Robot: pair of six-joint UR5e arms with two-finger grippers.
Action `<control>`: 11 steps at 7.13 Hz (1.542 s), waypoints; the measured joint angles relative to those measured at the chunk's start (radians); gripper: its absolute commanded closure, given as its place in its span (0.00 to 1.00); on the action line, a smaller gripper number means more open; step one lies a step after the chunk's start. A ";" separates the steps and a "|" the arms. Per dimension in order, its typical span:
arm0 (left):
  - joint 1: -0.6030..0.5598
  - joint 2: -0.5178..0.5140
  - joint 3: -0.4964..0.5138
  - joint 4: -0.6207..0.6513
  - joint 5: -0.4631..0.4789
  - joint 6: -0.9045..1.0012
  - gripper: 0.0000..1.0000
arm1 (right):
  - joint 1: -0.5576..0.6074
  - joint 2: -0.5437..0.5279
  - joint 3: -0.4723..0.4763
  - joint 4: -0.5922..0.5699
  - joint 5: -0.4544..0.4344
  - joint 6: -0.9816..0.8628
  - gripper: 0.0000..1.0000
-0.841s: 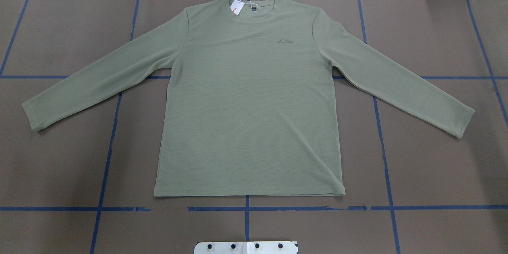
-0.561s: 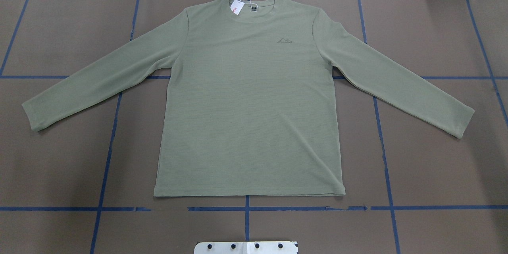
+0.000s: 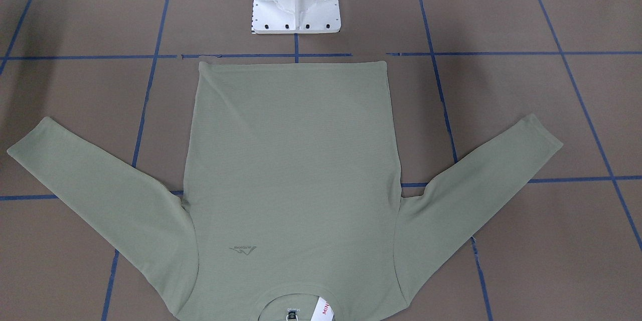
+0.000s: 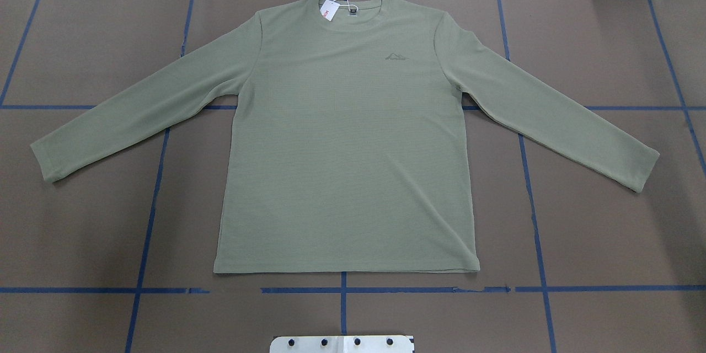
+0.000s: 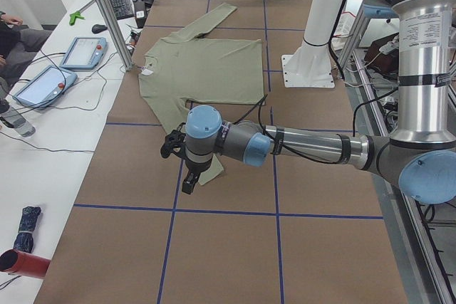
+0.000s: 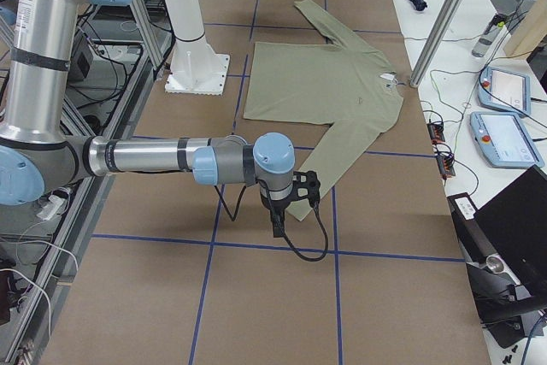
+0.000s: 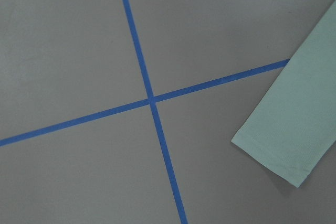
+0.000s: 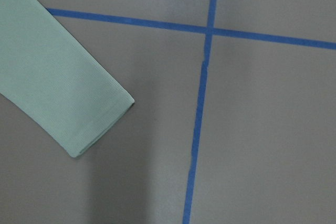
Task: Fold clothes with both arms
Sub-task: 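Move the right gripper toward the cuff of the sleeve nearest it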
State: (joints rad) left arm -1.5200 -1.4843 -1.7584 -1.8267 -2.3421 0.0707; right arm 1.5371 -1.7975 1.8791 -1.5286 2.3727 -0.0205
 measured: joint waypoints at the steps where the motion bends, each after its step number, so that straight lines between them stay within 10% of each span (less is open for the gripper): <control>1: 0.002 -0.017 0.016 -0.078 0.009 -0.022 0.00 | 0.000 0.018 0.005 0.039 0.020 0.004 0.00; 7: -0.002 -0.032 0.035 -0.266 0.021 -0.078 0.00 | -0.062 0.005 -0.035 0.294 0.029 0.163 0.07; 11: -0.002 -0.031 0.036 -0.269 0.018 -0.077 0.00 | -0.263 -0.029 -0.263 0.877 -0.119 0.716 0.19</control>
State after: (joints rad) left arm -1.5222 -1.5151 -1.7222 -2.0953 -2.3239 -0.0058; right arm 1.2744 -1.8267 1.6164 -0.6512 2.2539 0.6954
